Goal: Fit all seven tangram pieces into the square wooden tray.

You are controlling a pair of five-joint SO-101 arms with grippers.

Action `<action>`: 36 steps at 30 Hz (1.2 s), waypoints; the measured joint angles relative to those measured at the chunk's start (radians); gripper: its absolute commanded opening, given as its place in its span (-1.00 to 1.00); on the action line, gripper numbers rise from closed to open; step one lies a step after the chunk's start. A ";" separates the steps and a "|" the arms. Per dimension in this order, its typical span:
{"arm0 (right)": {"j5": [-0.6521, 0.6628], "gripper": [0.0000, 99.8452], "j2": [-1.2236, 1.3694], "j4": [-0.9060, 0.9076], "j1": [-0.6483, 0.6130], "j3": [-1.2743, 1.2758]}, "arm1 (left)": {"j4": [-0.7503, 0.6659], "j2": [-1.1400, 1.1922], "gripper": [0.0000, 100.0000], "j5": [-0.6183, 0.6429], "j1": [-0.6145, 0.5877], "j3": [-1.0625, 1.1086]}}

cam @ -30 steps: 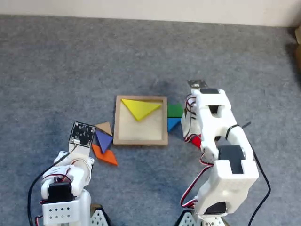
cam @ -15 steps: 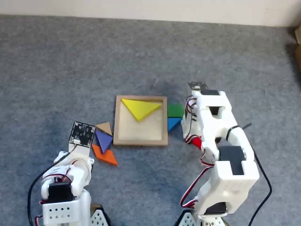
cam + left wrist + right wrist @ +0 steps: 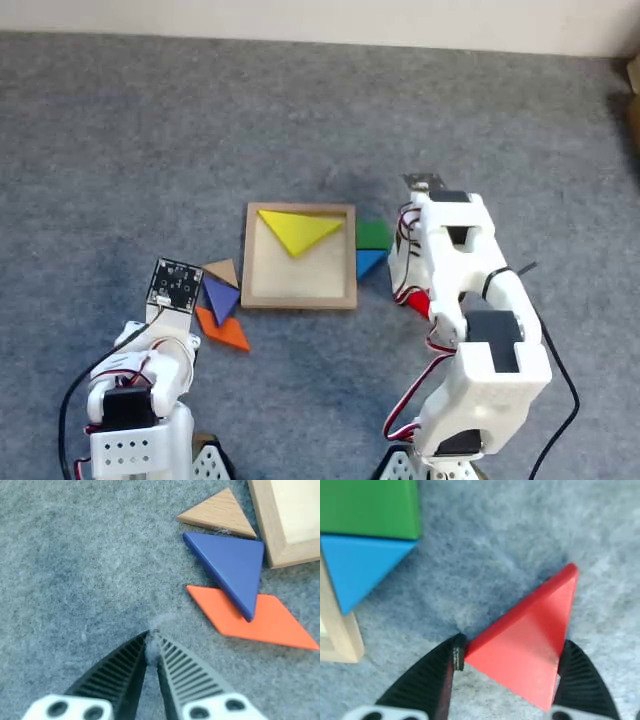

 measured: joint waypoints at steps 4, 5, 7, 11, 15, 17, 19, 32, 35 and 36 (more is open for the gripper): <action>0.002 -0.57 0.000 0.029 0.000 -0.005 | 0.000 0.000 -0.99 0.000 0.000 0.000; 0.002 -0.57 0.000 0.041 -0.002 -0.008 | 0.000 0.000 -0.99 0.000 0.000 0.000; 0.002 -0.57 0.002 0.063 -0.002 -0.028 | 0.000 0.000 -0.99 0.000 0.000 0.000; 0.002 -0.57 0.002 0.104 -0.002 -0.058 | 0.000 0.000 -0.99 0.000 0.000 0.000; 0.002 -0.57 0.002 0.112 -0.009 -0.078 | 0.000 0.000 -0.99 0.000 0.000 0.000; 0.002 -0.57 0.002 0.112 -0.023 -0.078 | 0.000 0.000 -0.99 0.000 0.000 0.000; 0.002 -0.57 0.002 0.112 -0.043 -0.078 | 0.000 0.000 -0.99 0.000 0.000 0.000; -0.097 -0.57 0.003 0.212 -0.204 -0.311 | 0.000 0.000 -0.99 0.000 0.000 0.000; -0.164 -0.57 0.003 0.201 -0.256 -0.362 | 0.000 0.000 -0.99 0.000 0.000 0.000; -0.190 -0.57 0.003 0.201 -0.275 -0.368 | 0.000 0.000 -0.99 0.000 0.000 0.000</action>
